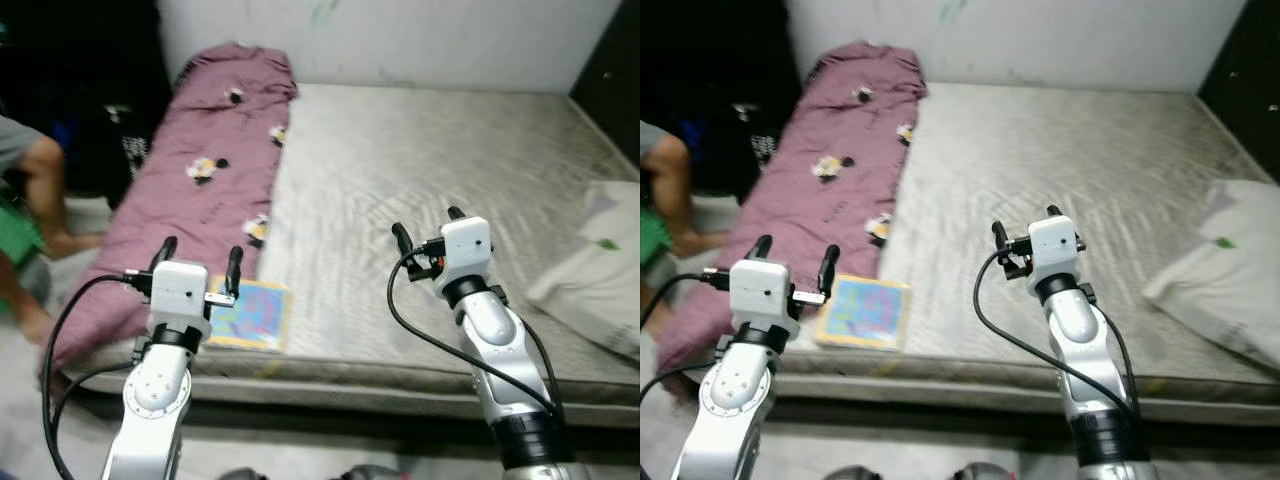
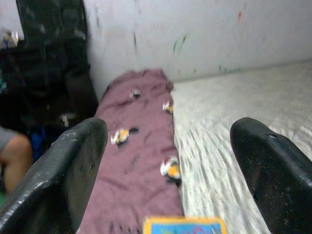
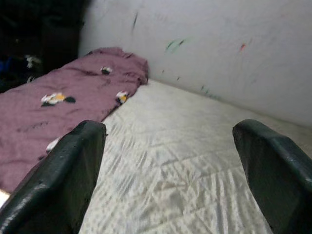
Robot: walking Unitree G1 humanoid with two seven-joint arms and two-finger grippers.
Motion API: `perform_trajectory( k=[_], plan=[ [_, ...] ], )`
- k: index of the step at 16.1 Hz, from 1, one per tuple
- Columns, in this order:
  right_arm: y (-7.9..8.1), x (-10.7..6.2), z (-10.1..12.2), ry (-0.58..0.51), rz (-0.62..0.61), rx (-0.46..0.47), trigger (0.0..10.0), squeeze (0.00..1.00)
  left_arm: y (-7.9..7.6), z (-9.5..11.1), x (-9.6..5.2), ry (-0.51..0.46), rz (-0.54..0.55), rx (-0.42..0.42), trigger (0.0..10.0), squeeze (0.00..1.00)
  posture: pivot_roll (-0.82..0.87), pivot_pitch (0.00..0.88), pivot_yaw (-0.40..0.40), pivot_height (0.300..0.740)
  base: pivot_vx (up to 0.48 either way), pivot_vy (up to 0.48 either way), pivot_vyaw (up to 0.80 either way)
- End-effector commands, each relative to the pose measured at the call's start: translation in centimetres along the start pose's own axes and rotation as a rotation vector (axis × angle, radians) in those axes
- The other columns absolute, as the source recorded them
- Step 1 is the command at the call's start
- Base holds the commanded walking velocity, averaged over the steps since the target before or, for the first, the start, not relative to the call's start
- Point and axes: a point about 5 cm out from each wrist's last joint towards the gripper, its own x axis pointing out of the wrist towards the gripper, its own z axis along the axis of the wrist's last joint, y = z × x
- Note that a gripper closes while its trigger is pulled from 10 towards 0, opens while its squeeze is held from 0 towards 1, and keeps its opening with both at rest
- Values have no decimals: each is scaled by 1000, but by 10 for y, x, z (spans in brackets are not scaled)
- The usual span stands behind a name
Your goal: Clean up the room
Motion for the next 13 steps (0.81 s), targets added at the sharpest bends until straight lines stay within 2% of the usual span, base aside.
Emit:
perform_trajectory(
  k=[1,10,13],
  plan=[
    [2,2,5,-20,8,-8,10000,0,2,3,2,-11,2,1,10000,0,-29,36,-17,740,0,-364,0],
    [2,2,4,-20,14,-15,10000,0,0,3,2,-17,-5,-3,10000,0,-29,28,-22,740,0,-364,0],
    [1,3,4,-21,17,-17,10000,0,-1,4,2,-28,-2,-53,10000,0,-29,25,-24,740,0,0,0]
  ],
)
